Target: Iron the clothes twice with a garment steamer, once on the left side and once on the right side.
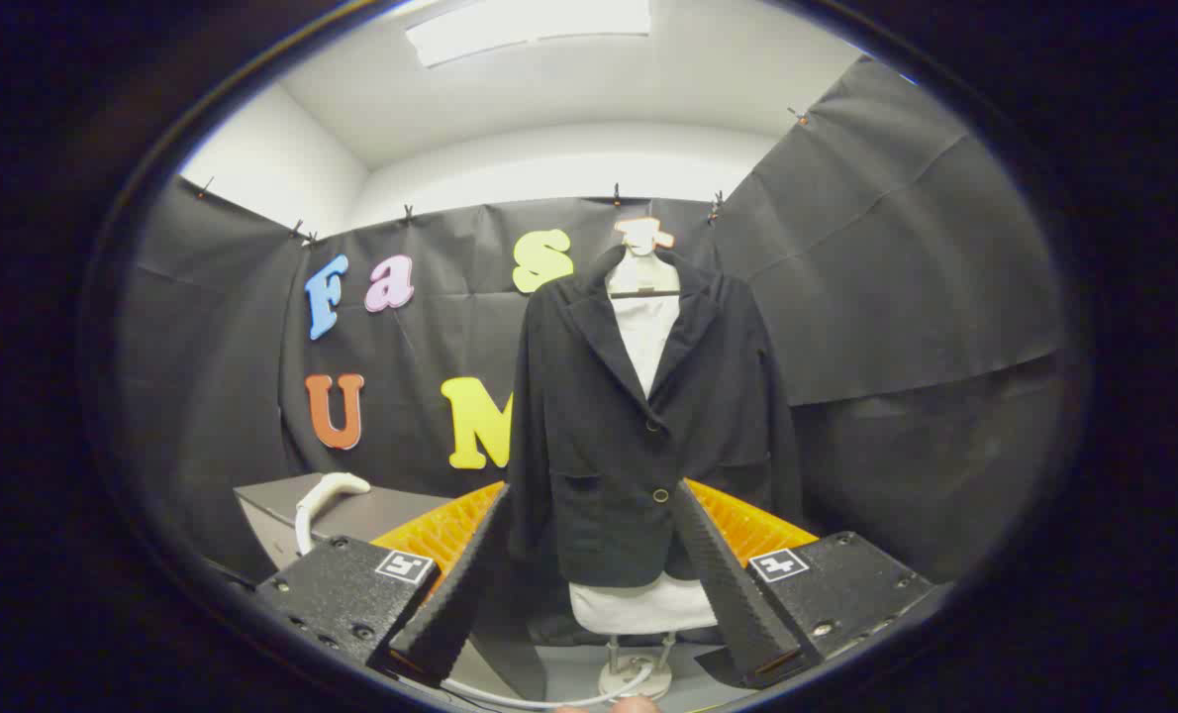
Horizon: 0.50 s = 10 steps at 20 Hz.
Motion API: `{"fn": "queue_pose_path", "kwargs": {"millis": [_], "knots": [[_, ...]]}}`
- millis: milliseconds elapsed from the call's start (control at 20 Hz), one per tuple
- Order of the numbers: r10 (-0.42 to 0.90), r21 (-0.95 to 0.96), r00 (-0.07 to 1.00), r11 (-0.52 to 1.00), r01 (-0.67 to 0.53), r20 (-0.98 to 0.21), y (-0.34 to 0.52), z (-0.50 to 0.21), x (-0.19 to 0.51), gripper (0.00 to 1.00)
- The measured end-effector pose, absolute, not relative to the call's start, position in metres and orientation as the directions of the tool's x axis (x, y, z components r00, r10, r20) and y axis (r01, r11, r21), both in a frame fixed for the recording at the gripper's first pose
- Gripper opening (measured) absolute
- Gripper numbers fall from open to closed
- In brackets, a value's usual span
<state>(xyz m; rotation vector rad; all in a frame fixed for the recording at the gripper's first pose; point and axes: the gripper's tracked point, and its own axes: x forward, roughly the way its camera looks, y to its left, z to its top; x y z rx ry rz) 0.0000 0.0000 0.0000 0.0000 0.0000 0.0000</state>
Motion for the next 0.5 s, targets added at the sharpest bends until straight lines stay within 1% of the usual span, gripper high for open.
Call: {"fn": "queue_pose_path", "kwargs": {"millis": [500], "knots": [[0.03,-0.001,0.999,1.0,-0.03,-0.014,-0.0046,-0.0015,0.0044,1.0]]}}
